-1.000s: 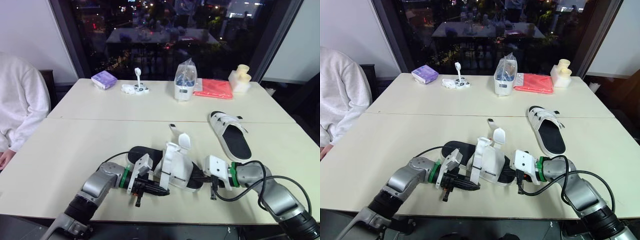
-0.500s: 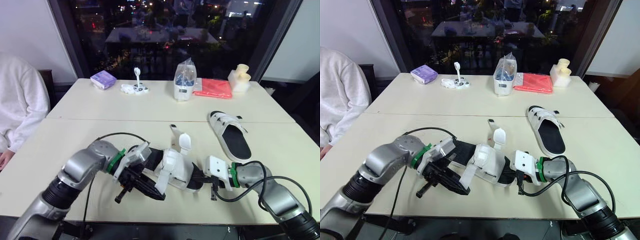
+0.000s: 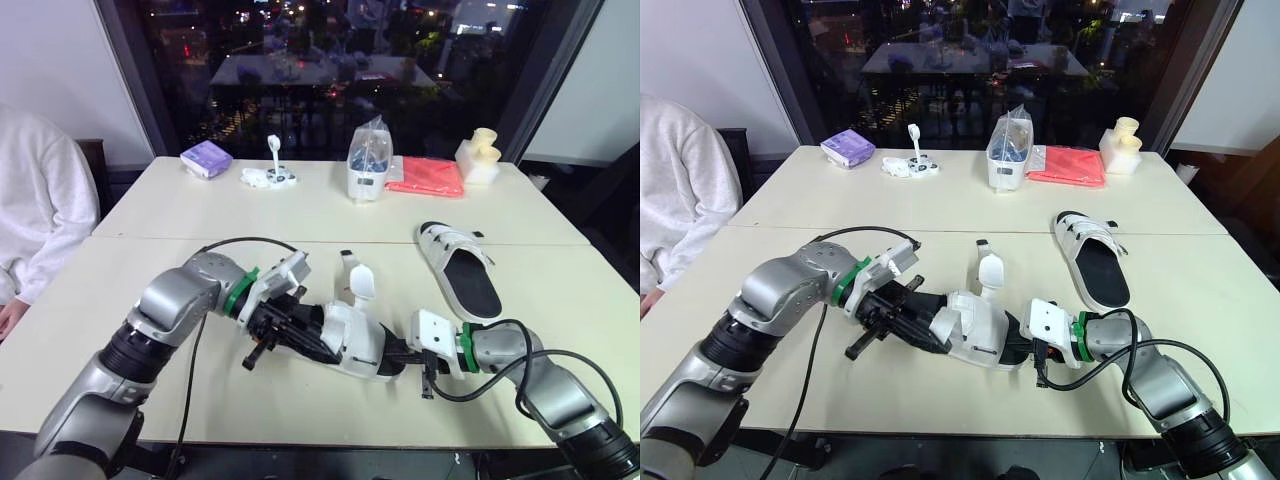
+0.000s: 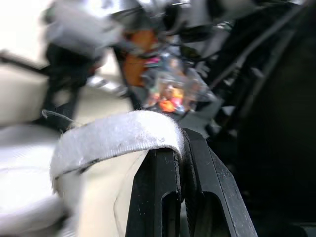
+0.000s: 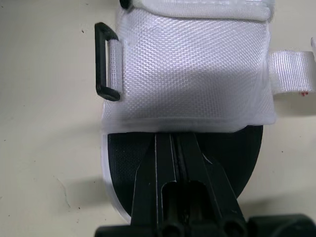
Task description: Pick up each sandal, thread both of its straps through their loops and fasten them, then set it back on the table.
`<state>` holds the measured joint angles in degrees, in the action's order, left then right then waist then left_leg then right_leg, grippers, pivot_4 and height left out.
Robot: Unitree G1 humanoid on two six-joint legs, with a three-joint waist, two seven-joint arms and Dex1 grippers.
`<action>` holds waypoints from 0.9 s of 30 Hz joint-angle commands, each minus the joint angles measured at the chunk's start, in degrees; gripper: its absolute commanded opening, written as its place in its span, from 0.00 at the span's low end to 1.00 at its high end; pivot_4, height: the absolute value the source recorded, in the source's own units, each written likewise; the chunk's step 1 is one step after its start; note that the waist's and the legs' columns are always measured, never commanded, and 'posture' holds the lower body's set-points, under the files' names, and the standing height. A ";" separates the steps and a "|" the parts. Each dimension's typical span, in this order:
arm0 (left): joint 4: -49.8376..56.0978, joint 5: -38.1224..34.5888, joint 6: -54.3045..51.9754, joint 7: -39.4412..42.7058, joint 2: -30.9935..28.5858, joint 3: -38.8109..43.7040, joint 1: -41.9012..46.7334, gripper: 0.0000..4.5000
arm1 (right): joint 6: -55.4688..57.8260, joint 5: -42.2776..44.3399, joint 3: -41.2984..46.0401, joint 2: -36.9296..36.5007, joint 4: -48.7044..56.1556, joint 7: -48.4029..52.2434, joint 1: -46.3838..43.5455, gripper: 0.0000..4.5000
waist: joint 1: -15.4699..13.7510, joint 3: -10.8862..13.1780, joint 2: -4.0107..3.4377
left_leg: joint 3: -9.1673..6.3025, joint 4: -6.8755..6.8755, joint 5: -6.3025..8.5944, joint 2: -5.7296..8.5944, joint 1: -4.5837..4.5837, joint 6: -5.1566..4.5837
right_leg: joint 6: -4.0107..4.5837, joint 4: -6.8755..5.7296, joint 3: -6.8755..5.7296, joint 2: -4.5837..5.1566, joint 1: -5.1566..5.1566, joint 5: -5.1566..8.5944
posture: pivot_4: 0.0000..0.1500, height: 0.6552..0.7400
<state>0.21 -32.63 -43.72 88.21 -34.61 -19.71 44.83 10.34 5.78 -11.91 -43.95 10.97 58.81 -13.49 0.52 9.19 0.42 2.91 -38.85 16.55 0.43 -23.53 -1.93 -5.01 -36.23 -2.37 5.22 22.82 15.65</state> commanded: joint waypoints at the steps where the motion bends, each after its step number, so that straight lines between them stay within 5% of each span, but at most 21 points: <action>1: -6.71 0.06 -0.49 -1.05 2.76 1.87 3.60 0.01 | 0.32 -1.14 0.04 -0.47 -0.64 -0.21 0.44 0.00 | -0.21 0.01 0.02 | -0.01 -0.02 0.01 0.00 0.00 -0.01 | -0.05 0.00 -0.01 -0.01 -0.02 -0.03 | 1.00 1.00; 15: -33.98 6.92 5.38 -0.50 14.35 1.26 9.37 0.01 | 0.53 -1.64 0.01 -0.82 -0.15 -0.14 0.55 0.00 | -1.10 0.02 0.03 | -0.02 -0.23 0.07 0.00 0.00 -0.13 | -0.14 -0.02 -0.03 -0.05 -0.10 -0.07 | 1.00 1.00; 18: -37.54 8.61 6.29 0.45 15.56 1.09 10.21 0.22 | 0.62 -1.55 0.24 -1.03 0.10 -0.12 0.86 0.00 | -1.12 0.02 0.04 | -0.02 -0.23 0.08 0.00 0.00 -0.13 | -0.13 -0.02 -0.03 -0.04 -0.10 -0.07 | 1.00 1.00; 25: -45.84 9.65 7.90 -4.91 20.39 6.44 13.77 0.99 | 1.05 -1.52 0.43 -1.24 0.68 -0.31 1.30 0.00 | -1.39 0.02 0.05 | -0.03 -0.27 0.09 0.00 0.00 -0.15 | -0.13 -0.02 -0.03 0.02 -0.12 -0.07 | 1.00 1.00; 27: -48.61 9.28 8.07 -7.71 21.83 9.30 15.43 0.99 | 1.15 -1.45 0.51 -1.37 0.85 -0.39 1.49 0.00 | -1.52 0.02 0.05 | -0.04 -0.30 0.10 0.01 0.00 -0.17 | -0.13 -0.01 -0.05 0.06 -0.15 -0.07 | 1.00 1.00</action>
<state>-47.10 -23.25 -36.69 83.95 -13.16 -13.25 58.02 10.85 5.23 -11.68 -44.28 11.48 58.27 -13.17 -1.00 9.21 0.47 2.86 -39.17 16.65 0.46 -23.53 -2.11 -5.14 -36.25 -2.42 5.30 22.66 15.57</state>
